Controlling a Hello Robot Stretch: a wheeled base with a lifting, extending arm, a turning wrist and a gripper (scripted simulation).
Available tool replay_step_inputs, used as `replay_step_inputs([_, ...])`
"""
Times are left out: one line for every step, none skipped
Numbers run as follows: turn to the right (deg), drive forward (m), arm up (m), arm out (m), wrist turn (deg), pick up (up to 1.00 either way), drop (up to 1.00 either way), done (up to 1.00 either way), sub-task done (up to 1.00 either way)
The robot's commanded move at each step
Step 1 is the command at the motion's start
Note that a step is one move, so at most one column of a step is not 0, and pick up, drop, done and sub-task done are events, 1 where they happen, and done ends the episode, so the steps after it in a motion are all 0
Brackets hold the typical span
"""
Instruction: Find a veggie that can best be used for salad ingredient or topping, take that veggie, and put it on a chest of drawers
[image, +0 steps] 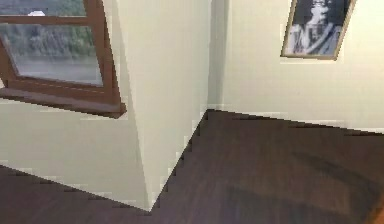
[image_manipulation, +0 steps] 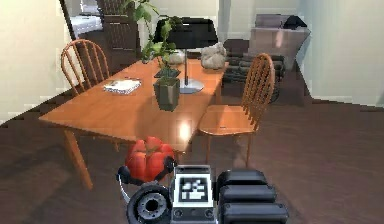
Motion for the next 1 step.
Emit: replay_step_inputs([15.0,0.0,0.0,0.0,0.0,0.0,0.0,0.0,0.0])
